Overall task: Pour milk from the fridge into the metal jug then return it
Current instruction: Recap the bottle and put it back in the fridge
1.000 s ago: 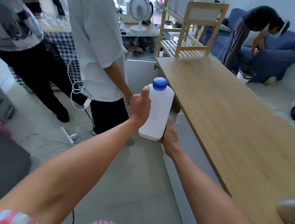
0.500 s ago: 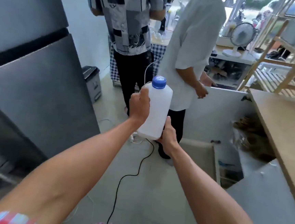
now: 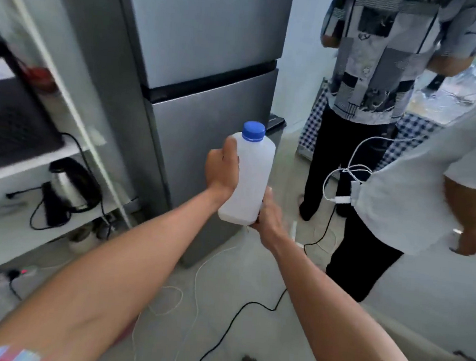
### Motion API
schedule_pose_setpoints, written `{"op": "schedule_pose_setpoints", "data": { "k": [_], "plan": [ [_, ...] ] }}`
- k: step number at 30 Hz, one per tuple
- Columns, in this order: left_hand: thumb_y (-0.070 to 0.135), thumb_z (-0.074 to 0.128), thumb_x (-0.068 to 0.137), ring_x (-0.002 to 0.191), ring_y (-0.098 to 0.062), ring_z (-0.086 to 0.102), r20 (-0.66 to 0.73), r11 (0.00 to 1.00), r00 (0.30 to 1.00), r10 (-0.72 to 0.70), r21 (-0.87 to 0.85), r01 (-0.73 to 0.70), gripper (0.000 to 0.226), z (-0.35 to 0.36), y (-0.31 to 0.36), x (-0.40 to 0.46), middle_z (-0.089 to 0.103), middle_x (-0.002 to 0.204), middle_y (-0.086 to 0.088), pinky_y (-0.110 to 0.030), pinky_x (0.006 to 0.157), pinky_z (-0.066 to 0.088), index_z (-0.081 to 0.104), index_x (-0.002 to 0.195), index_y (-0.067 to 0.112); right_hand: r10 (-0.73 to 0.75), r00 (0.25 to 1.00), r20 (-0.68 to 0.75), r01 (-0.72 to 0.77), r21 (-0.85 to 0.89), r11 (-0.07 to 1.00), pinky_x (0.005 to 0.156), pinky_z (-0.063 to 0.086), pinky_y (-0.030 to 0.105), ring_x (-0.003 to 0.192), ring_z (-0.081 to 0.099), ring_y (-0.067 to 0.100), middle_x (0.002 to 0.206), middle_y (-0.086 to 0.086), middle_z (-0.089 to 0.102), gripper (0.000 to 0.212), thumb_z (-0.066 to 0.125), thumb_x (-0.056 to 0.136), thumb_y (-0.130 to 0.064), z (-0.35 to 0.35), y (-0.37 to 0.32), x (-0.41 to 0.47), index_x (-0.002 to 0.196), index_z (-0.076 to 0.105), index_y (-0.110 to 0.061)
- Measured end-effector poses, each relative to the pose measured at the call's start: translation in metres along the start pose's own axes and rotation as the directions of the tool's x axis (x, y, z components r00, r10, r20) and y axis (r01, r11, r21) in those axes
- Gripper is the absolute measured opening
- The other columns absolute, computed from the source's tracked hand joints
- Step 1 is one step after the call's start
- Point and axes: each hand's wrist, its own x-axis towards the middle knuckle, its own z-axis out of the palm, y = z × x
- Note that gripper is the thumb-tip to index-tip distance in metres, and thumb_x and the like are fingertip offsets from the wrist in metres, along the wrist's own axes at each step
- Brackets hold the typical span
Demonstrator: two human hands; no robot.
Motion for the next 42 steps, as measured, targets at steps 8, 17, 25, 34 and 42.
{"op": "schedule_pose_setpoints", "data": {
  "k": [8, 17, 25, 34, 42],
  "plan": [
    [0.041, 0.042, 0.098, 0.050, -0.020, 0.033, -0.272, 0.999, 0.962, -0.040, 0.019, 0.047, 0.052, -0.050, 0.004, 0.041, 0.036, 0.051, 0.000, -0.033, 0.054, 0.029, 0.030, 0.053, 0.018, 0.047, 0.966, 0.256, -0.010, -0.144, 0.989, 0.090, 0.062, 0.049, 0.101, 0.073, 0.025, 0.109, 0.004, 0.076, 0.057, 0.028, 0.105, -0.059, 0.068, -0.022, 0.044, 0.118, 0.069, -0.021],
    [0.043, 0.045, 0.093, 0.051, -0.019, 0.031, -0.522, 0.997, 0.850, -0.072, -0.033, 0.064, 0.050, -0.069, 0.012, 0.060, 0.034, 0.051, 0.004, -0.032, 0.055, 0.028, 0.027, 0.051, 0.022, 0.117, 0.877, 0.465, -0.020, -0.208, 0.978, 0.087, 0.061, 0.058, 0.104, 0.074, 0.030, 0.108, 0.005, 0.078, 0.057, 0.036, 0.094, -0.061, 0.112, -0.039, 0.079, 0.109, 0.074, -0.022],
    [0.041, 0.045, 0.090, 0.053, -0.020, 0.033, -0.633, 0.999, 0.772, -0.052, -0.039, 0.036, 0.043, -0.079, 0.009, 0.065, 0.036, 0.055, -0.002, -0.035, 0.055, 0.030, 0.031, 0.056, 0.018, 0.118, 0.838, 0.532, 0.062, -0.308, 0.949, 0.082, 0.065, 0.046, 0.096, 0.075, 0.027, 0.107, 0.009, 0.077, 0.061, 0.031, 0.099, -0.061, 0.126, -0.044, 0.091, 0.113, 0.073, -0.018],
    [0.035, 0.047, 0.094, 0.049, -0.018, 0.031, -0.664, 0.998, 0.745, -0.062, -0.057, 0.032, 0.047, -0.096, 0.007, 0.072, 0.033, 0.050, 0.005, -0.028, 0.052, 0.027, 0.028, 0.054, 0.020, -0.281, 0.838, 0.467, 0.465, -0.343, 0.816, 0.065, 0.035, 0.036, 0.069, 0.035, 0.018, 0.077, -0.001, 0.039, 0.047, 0.033, 0.107, -0.051, 0.167, -0.139, 0.114, 0.079, 0.038, -0.013],
    [0.034, 0.045, 0.097, 0.049, -0.016, 0.030, -0.642, 0.999, 0.766, -0.035, -0.046, 0.007, 0.052, -0.105, 0.012, 0.075, 0.031, 0.049, 0.006, -0.030, 0.053, 0.026, 0.025, 0.049, 0.024, -0.306, 0.756, 0.578, 0.627, -0.505, 0.594, 0.084, 0.034, 0.033, 0.100, 0.045, 0.027, 0.094, 0.004, 0.055, 0.054, 0.027, 0.110, -0.045, 0.225, -0.197, 0.134, 0.086, 0.056, -0.006]
  ]
}}
